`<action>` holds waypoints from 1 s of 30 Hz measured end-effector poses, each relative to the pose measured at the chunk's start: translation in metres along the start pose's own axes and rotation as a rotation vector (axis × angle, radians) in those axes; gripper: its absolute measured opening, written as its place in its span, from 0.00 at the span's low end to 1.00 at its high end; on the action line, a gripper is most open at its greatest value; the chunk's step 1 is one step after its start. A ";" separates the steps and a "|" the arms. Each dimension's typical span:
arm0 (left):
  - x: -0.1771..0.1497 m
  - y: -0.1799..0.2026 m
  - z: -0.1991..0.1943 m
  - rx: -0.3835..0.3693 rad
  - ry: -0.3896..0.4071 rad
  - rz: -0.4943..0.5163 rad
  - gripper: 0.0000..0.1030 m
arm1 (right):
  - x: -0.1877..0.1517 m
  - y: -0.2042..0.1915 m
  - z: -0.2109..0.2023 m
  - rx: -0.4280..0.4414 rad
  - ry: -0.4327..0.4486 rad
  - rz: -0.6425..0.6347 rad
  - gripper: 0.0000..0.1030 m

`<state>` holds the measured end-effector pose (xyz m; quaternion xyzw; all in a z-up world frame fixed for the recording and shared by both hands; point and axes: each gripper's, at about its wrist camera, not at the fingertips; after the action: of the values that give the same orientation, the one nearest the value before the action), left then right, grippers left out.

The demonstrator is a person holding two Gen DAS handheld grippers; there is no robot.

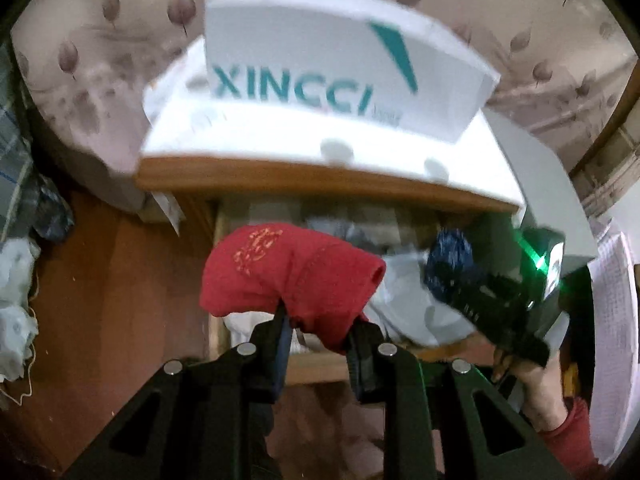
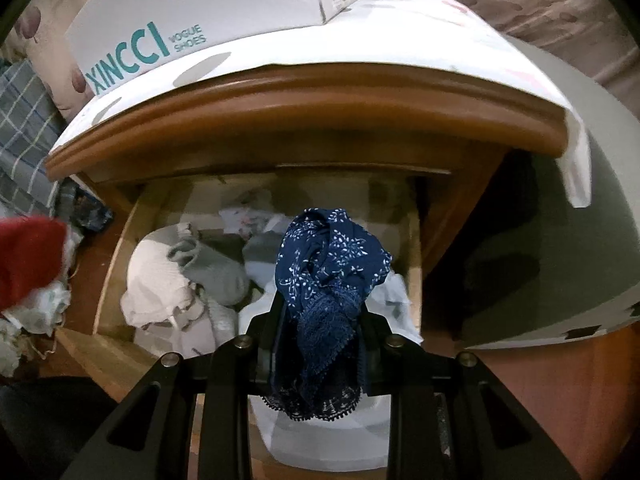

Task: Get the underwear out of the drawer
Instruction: 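Lift the red underwear into the white box with the left tool while the right holds blue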

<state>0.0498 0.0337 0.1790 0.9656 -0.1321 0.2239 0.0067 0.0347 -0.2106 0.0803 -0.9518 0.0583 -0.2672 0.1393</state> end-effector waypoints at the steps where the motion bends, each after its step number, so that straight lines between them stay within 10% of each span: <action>1: 0.004 -0.004 -0.007 0.009 0.019 -0.005 0.23 | 0.000 0.001 0.000 -0.009 0.004 -0.001 0.25; 15: 0.067 -0.036 -0.061 0.066 0.169 -0.055 0.23 | -0.003 0.001 -0.006 -0.141 0.051 -0.032 0.25; 30: 0.230 -0.012 -0.067 0.118 0.319 0.018 0.23 | -0.007 0.009 -0.003 -0.132 0.052 0.044 0.25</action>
<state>0.2231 -0.0080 0.3399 0.9153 -0.1247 0.3817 -0.0312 0.0272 -0.2187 0.0767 -0.9500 0.1004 -0.2845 0.0804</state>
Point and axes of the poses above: each gripper's, at about its wrist camera, not at the fingertips, and z roughly the way its jaws point, y to its right, x to its top, and after that the axes turned 14 degrees about x, right-handed
